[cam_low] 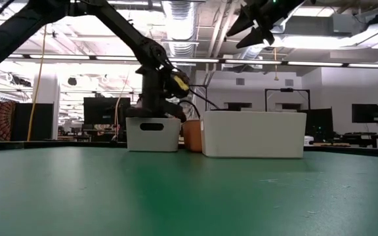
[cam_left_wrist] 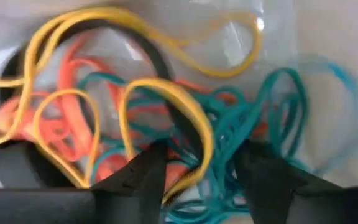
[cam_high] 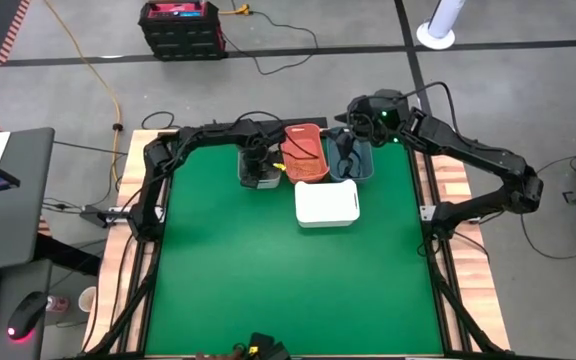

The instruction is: Sort rubber bands into baskets

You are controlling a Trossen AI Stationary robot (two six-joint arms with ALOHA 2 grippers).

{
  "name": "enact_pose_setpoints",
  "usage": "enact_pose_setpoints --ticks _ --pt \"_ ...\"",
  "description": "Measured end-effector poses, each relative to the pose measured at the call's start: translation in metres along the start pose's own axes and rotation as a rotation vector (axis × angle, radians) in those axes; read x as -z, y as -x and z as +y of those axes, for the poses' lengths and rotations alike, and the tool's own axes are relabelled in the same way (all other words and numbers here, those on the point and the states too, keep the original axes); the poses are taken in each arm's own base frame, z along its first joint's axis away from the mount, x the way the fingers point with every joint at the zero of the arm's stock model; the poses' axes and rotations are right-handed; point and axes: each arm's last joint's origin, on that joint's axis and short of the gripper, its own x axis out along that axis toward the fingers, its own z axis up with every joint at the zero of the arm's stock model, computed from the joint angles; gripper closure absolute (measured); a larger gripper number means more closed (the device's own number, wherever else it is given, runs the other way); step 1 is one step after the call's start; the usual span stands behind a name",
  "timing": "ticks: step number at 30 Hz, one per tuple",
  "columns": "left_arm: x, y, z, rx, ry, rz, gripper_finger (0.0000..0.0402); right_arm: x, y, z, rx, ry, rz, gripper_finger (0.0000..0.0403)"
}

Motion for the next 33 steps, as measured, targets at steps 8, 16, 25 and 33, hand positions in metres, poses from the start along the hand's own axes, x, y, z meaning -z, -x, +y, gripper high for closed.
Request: enact_pose_setpoints --ticks 8,16,25,33 --pt "-0.004 0.000 0.000 0.022 -0.003 -0.050 0.0356 0.000 0.000 -0.002 0.006 -0.010 0.001 0.0083" --pt "0.001 0.008 0.007 0.060 0.081 -0.040 0.0397 0.000 0.000 -0.002 0.006 -0.011 0.000 0.0083" --pt "-0.001 0.059 0.025 0.045 0.109 -0.069 0.0400 0.000 0.000 -0.002 0.005 -0.021 0.000 0.0083" --pt "0.003 0.111 0.037 0.051 0.157 -0.140 0.0401 0.000 0.000 -0.002 0.005 -0.021 0.000 0.0083"
